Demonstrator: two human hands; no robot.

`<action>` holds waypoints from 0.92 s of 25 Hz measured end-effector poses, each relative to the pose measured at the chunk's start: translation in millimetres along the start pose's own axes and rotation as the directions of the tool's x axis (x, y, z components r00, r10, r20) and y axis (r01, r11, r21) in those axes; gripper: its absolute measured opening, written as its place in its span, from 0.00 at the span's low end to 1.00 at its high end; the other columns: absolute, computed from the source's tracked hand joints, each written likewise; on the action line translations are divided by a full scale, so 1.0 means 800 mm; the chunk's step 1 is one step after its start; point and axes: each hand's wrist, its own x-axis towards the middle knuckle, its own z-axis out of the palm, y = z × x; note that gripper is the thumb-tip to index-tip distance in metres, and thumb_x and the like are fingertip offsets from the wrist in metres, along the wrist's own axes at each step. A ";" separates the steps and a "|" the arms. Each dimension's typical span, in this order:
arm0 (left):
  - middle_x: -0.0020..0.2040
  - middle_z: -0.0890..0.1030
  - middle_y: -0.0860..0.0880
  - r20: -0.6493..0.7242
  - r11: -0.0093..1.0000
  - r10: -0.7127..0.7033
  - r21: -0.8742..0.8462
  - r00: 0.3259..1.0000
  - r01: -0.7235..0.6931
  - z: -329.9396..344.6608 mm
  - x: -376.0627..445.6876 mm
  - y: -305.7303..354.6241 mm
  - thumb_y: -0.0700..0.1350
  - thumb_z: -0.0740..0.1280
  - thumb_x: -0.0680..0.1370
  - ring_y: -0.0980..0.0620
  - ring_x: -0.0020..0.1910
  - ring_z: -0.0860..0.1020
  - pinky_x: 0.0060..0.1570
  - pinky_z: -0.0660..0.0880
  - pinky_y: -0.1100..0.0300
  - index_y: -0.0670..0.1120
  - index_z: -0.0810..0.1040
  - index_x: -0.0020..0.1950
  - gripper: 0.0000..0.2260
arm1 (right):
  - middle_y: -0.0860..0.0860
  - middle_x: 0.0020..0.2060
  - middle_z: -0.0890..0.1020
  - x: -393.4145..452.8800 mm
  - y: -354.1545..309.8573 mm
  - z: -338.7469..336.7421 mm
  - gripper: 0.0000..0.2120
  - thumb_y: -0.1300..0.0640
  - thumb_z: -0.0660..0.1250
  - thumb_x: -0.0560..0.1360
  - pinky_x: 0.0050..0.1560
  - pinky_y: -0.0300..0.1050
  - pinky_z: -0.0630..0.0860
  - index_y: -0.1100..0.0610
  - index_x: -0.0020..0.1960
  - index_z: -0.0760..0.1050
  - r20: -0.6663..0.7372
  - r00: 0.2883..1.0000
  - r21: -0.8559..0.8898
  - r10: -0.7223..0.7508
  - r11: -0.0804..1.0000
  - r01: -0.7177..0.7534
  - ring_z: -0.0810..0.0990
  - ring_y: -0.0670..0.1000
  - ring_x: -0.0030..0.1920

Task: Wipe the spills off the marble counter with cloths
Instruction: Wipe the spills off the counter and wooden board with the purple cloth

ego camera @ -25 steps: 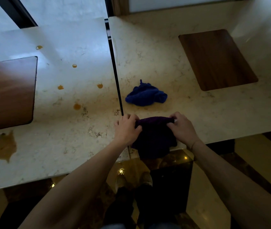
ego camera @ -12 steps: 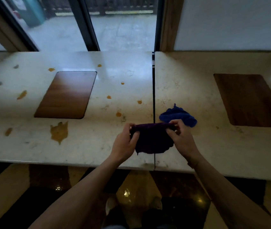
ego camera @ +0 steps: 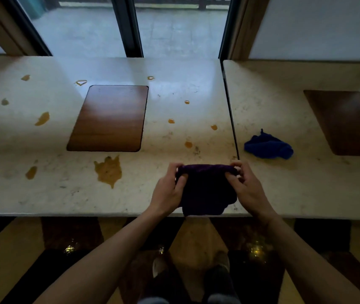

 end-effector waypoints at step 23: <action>0.63 0.75 0.48 -0.013 0.831 0.058 0.554 0.998 -0.041 0.042 0.083 -0.094 0.52 0.62 0.81 0.51 0.50 0.79 0.41 0.77 0.58 0.51 0.71 0.67 0.15 | 0.52 0.73 0.66 0.024 0.116 0.063 0.29 0.34 0.60 0.75 0.71 0.66 0.59 0.43 0.73 0.64 0.027 0.987 -0.824 -0.161 0.555 0.113 0.60 0.60 0.74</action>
